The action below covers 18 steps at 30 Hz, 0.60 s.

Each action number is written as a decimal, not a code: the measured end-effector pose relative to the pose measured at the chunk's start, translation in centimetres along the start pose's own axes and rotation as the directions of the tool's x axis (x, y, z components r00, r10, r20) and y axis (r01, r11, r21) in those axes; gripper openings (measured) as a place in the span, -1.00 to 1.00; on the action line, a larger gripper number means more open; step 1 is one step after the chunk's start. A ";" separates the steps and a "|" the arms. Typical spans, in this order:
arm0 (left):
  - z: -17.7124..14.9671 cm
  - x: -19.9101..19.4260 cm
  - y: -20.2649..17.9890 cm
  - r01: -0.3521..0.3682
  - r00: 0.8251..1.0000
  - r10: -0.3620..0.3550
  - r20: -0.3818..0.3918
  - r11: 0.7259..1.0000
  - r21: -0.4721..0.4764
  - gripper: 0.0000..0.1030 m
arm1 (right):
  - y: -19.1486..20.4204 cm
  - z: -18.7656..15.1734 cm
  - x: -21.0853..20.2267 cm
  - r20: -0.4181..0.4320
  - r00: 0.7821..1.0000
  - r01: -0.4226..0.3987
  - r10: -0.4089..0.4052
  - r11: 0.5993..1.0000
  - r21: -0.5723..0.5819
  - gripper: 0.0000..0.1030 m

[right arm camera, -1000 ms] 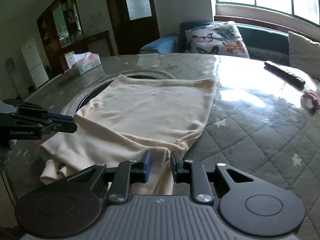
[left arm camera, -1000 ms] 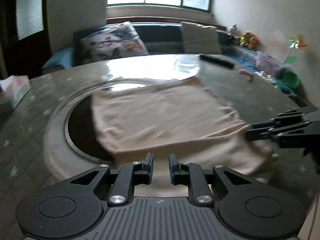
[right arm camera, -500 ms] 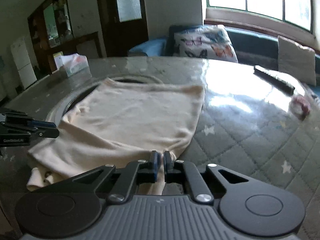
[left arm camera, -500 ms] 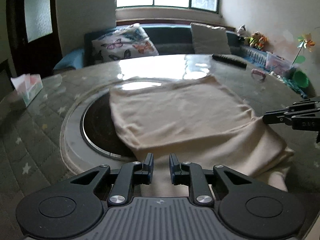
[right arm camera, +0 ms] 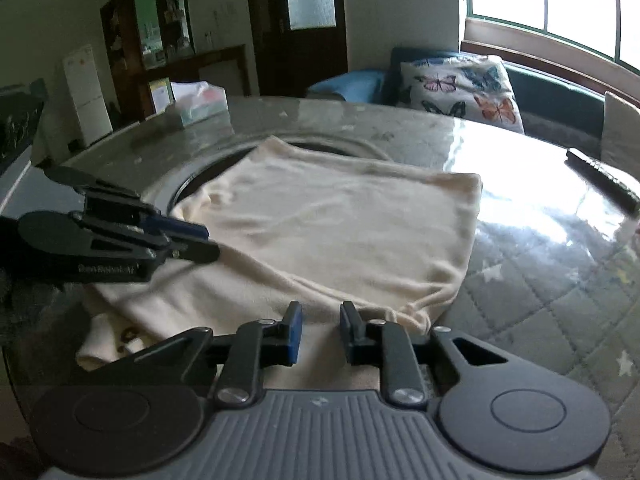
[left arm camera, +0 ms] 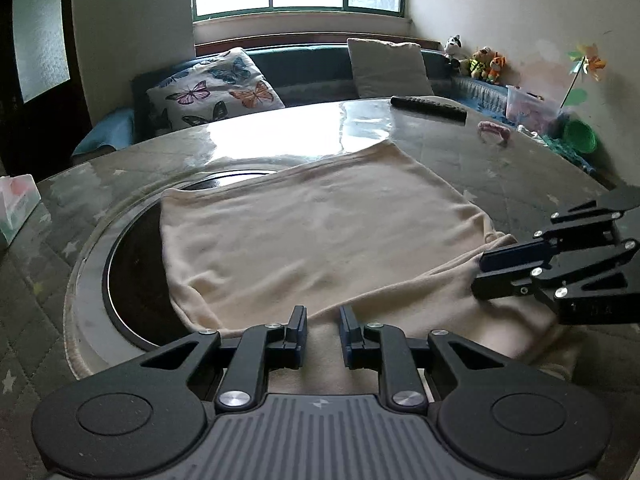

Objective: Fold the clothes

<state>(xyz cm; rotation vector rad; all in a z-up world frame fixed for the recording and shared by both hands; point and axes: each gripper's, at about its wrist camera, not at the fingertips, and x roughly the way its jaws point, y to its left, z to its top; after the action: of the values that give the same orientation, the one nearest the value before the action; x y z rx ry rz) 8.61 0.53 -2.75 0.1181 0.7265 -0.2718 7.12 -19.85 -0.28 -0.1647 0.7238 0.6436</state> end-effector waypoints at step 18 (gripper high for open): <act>-5.4 -8.6 -0.1 -0.048 0.998 0.055 -0.017 0.953 0.299 0.04 | 0.1 -1.9 -4.0 -0.039 0.999 -0.010 0.006 0.996 -0.094 -0.60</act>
<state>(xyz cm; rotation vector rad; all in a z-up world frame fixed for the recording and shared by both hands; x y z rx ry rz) -1.01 3.24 -0.98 0.4282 0.7024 -0.3296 3.72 -22.43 0.99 -0.2615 0.7325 0.6839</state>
